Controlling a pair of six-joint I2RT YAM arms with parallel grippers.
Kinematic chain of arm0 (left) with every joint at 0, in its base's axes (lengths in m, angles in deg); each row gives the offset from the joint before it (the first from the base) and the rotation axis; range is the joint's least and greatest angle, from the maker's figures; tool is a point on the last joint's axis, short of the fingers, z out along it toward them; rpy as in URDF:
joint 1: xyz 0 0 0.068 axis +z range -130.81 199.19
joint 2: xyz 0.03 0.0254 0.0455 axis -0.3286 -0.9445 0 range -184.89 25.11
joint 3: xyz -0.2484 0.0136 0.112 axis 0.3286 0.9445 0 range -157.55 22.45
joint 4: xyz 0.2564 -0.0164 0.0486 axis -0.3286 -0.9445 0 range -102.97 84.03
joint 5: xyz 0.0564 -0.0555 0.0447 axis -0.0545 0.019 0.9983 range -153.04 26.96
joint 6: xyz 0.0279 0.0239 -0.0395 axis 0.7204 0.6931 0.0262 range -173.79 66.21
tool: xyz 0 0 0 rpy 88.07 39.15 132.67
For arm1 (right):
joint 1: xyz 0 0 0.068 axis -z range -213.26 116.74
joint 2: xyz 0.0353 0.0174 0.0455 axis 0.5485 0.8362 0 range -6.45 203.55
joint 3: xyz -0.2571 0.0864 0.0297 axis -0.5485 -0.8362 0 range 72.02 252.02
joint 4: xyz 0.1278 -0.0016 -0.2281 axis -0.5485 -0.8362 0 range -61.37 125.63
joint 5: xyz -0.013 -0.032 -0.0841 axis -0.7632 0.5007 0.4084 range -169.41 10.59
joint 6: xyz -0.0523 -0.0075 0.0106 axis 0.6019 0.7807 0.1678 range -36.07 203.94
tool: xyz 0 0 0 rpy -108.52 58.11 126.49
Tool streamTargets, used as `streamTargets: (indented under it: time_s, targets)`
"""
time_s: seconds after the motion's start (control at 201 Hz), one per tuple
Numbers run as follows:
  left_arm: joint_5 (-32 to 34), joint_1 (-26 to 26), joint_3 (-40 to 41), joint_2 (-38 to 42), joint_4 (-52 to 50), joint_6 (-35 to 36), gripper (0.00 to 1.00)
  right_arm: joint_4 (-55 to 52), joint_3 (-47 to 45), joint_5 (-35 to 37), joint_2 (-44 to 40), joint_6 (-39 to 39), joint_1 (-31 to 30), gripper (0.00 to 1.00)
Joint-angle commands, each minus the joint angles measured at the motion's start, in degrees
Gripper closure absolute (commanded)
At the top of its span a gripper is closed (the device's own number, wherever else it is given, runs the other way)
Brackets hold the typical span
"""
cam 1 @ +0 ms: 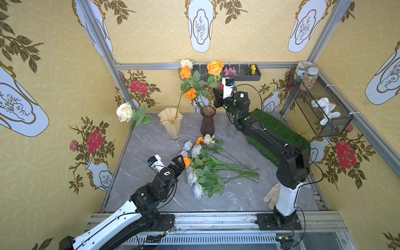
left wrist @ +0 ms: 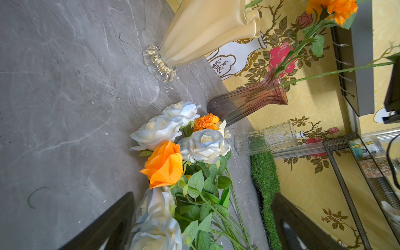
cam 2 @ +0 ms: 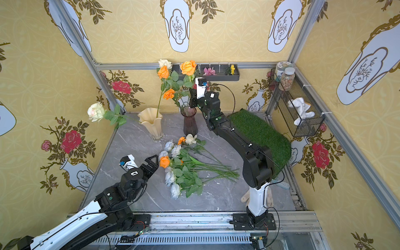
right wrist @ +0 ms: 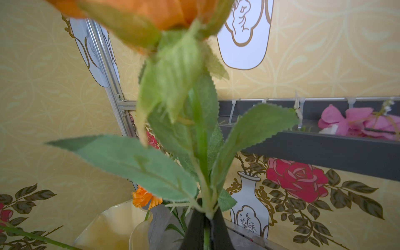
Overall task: Arrange the flowers in different vases according to their colors
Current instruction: Insert the flower into the vase.
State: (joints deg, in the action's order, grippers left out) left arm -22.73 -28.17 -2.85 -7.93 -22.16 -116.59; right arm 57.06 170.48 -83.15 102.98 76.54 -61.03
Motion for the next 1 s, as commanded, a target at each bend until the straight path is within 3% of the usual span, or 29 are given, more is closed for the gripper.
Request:
streamTargets:
  time_s: [0.0, 0.05, 0.299, 0.433, 0.528, 0.678, 0.947, 0.976, 0.996]
  targets:
    - [0.7, 0.1, -0.4, -0.6, 1.7, 1.0, 0.00, 2.0, -0.5, -0.5, 2.1, -2.9, 0.8, 0.96]
    - [0.7, 0.1, -0.6, -0.9, 1.8, 1.1, 0.00, 1.2, 0.1, -0.9, 3.4, -3.7, 1.1, 0.89]
    - [1.1, 0.1, -0.9, -1.7, 1.9, 1.1, 0.00, -8.2, 6.9, -4.8, 9.1, -3.7, 2.1, 0.77]
    - [1.1, 0.2, -0.8, -1.4, 2.0, 0.9, 0.00, -12.5, 7.6, -5.7, 7.8, -3.4, 2.0, 0.42]
    - [1.0, 0.1, -0.7, -1.3, 1.9, 0.9, 0.00, -14.9, 6.3, -5.3, 4.6, -2.4, 2.0, 0.31]
    - [0.7, 0.1, -0.5, -0.6, 1.7, 0.9, 0.00, -21.3, 2.6, -3.0, -2.9, -2.4, 1.9, 0.24]
    - [-0.2, 0.1, 0.4, 1.8, 0.7, 0.1, 0.00, -35.6, -9.7, -1.2, -19.5, -2.3, 2.2, 0.19]
    - [-0.4, 0.1, 0.5, 2.3, 0.6, -0.1, 0.00, -37.0, -11.7, -1.3, -21.8, -2.5, 2.3, 0.16]
    - [-0.4, 0.1, 0.6, 2.6, 0.5, -0.2, 0.00, -37.9, -13.1, -1.3, -23.3, -2.8, 2.3, 0.02]
